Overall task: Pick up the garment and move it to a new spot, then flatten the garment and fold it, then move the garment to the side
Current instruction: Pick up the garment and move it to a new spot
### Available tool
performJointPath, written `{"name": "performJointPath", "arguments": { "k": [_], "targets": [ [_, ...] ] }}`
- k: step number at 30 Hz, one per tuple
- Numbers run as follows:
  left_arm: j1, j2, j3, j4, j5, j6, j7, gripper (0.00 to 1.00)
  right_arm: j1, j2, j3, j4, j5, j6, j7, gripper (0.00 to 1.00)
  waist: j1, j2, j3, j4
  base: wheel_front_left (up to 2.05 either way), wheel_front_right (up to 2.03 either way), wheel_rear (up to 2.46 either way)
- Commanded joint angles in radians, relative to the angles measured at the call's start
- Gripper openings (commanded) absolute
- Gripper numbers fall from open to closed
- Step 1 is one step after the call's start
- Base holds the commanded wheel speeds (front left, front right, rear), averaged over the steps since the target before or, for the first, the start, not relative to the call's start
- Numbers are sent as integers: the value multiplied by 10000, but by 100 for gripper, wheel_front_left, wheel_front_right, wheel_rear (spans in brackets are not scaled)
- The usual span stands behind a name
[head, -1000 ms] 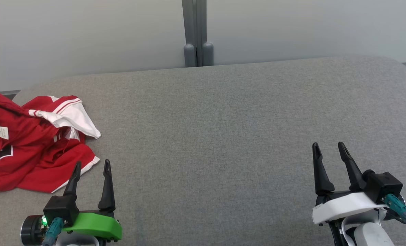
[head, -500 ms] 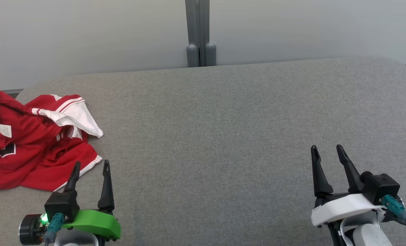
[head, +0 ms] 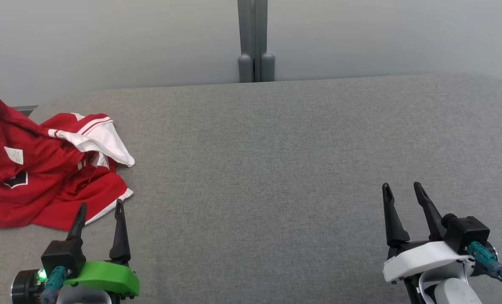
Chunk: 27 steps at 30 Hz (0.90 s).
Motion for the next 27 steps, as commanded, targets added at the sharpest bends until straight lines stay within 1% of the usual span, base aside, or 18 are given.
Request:
{"name": "performJointPath", "arguments": {
  "k": [1,13,17,27],
  "targets": [
    [78,96,44,-39,-37,54,-21,100,-10,-42,17,11,-78,0,-35,100,0,0,9,151,0,0,0],
    [190,274,179,-68,-234,221,-19,100,34,-42,226,93,-74,0,-35,100,0,0,38,1452,0,0,0],
    [243,260,203,-175,-249,336,-7,100,35,-42,243,93,-113,0,-35,100,0,0,90,1929,0,0,0],
    [230,328,268,-95,-394,442,-62,100,-105,-42,316,147,-196,0,-35,100,0,0,209,3044,0,0,0]
  ]
}}
